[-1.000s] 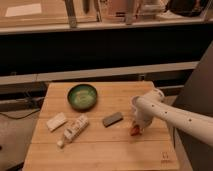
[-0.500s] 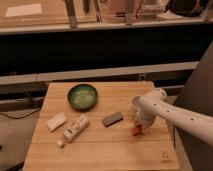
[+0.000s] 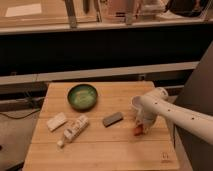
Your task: Drag the pepper across the table
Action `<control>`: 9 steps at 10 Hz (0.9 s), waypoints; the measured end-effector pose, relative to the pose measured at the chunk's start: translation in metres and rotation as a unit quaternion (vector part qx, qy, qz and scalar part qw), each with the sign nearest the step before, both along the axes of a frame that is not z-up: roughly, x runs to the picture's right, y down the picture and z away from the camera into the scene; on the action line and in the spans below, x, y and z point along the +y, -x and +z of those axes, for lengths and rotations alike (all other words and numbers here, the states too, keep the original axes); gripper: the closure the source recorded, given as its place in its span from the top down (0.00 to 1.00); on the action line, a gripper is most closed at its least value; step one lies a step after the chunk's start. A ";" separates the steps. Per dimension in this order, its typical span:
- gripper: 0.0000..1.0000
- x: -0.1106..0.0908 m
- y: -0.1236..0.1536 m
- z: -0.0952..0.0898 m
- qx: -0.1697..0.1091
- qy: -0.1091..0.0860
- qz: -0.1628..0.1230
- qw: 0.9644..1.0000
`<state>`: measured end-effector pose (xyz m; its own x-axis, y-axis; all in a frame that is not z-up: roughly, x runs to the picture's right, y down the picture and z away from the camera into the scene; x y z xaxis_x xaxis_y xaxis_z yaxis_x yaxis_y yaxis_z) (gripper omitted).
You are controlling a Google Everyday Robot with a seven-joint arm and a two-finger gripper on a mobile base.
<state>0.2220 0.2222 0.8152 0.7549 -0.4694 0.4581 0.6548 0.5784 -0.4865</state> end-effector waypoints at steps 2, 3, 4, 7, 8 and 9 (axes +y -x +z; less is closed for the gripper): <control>0.02 0.000 -0.002 0.000 0.000 0.003 -0.002 1.000; 0.02 0.000 -0.003 0.000 0.000 0.004 -0.003 1.000; 0.02 0.000 -0.003 -0.001 0.000 0.005 -0.004 1.000; 0.02 0.000 -0.003 -0.001 -0.002 0.008 -0.009 1.000; 0.02 0.001 -0.003 -0.001 -0.005 0.009 -0.015 1.000; 0.02 0.002 -0.002 -0.001 -0.006 0.010 -0.016 1.000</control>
<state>0.2238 0.2238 0.8139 0.7340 -0.4844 0.4760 0.6787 0.5472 -0.4897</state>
